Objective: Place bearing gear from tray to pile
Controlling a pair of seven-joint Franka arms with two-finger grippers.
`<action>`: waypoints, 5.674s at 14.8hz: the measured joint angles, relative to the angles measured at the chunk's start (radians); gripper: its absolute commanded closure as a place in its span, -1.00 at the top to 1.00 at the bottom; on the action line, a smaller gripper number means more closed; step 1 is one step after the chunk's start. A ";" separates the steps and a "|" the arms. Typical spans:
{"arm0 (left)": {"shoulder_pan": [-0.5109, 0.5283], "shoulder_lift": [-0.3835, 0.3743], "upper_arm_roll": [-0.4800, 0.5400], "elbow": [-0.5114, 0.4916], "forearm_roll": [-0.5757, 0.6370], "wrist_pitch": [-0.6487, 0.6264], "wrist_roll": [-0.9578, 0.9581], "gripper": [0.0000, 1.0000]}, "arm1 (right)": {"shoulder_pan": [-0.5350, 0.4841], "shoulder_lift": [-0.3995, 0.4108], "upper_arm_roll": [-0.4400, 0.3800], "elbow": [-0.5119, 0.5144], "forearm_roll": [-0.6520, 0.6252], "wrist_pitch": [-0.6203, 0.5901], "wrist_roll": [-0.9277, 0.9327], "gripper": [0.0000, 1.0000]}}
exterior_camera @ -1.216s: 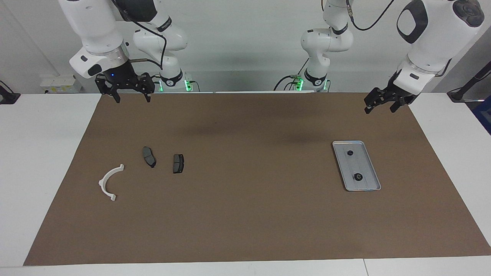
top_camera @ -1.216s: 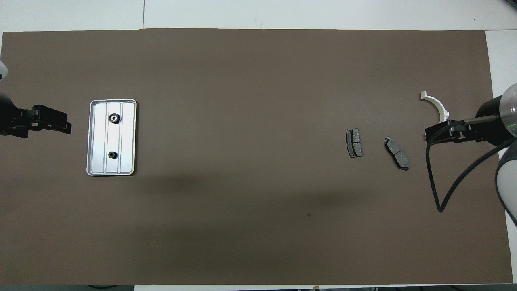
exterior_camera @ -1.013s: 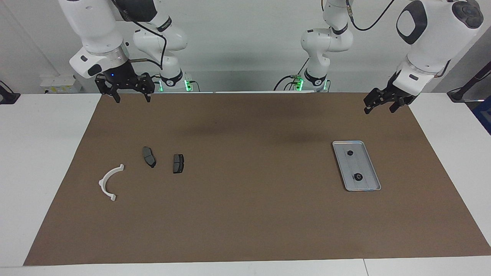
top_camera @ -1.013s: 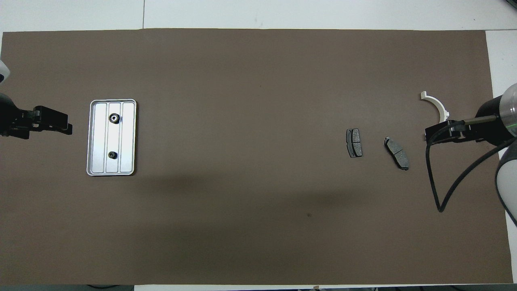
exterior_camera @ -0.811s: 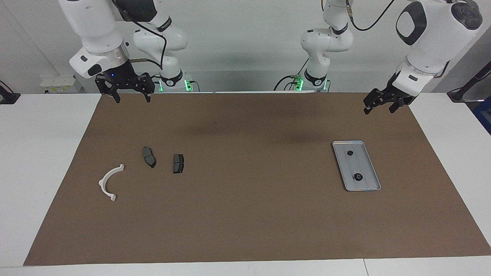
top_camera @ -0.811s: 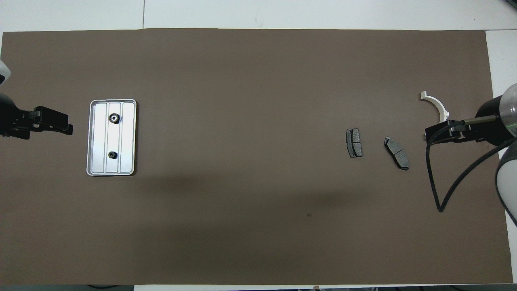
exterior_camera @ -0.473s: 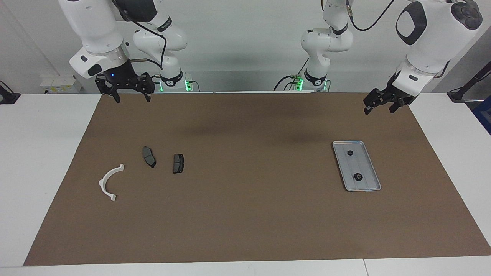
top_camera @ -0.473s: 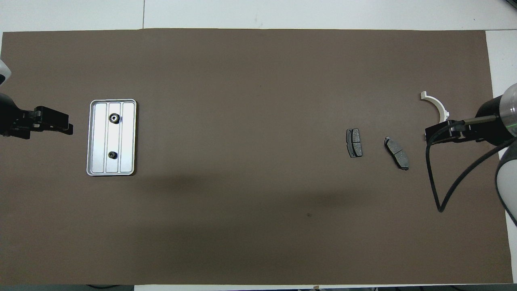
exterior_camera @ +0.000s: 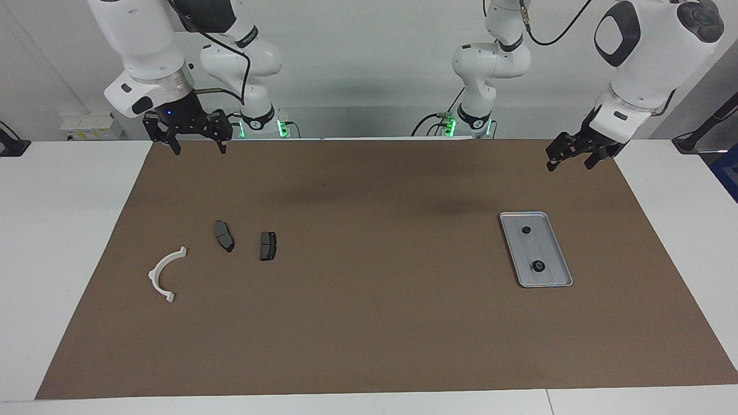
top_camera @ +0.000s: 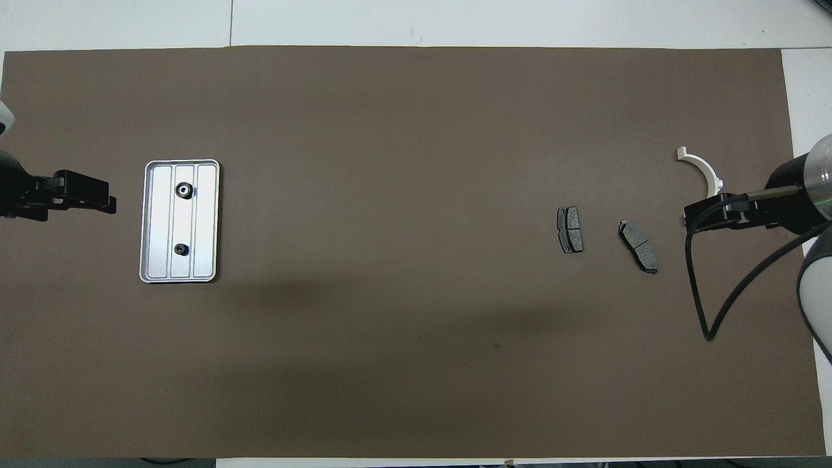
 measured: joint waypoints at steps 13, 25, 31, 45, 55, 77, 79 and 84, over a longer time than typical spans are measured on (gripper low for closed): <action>0.015 0.039 0.005 -0.442 0.000 0.576 0.041 1.00 | 0.000 0.000 0.000 0.000 0.000 0.000 0.000 1.00; 0.009 0.198 -0.011 -0.463 0.000 0.734 0.168 0.98 | -0.001 0.000 -0.001 0.000 0.000 0.000 0.000 1.00; 0.023 0.200 0.003 -0.463 0.000 0.707 0.246 0.98 | -0.001 0.000 -0.001 0.000 0.000 0.000 0.000 1.00; 0.025 0.189 -0.002 -0.495 0.000 0.666 0.252 0.98 | -0.005 0.000 -0.002 0.000 0.000 0.000 0.000 1.00; 0.025 0.168 -0.002 -0.565 0.000 0.727 0.252 0.96 | -0.005 0.000 -0.002 0.000 0.000 0.000 0.000 1.00; 0.020 0.145 -0.007 -0.472 0.000 0.696 0.218 -1.00 | -0.003 -0.003 -0.002 -0.048 0.000 0.065 0.000 1.00; -0.006 0.145 -0.008 -0.422 0.000 0.669 0.149 -1.00 | -0.001 -0.005 -0.002 -0.083 0.000 0.104 0.000 1.00; -0.161 0.146 -0.013 -0.380 0.090 0.656 -0.186 -1.00 | -0.001 -0.005 -0.001 -0.192 0.000 0.239 0.000 1.00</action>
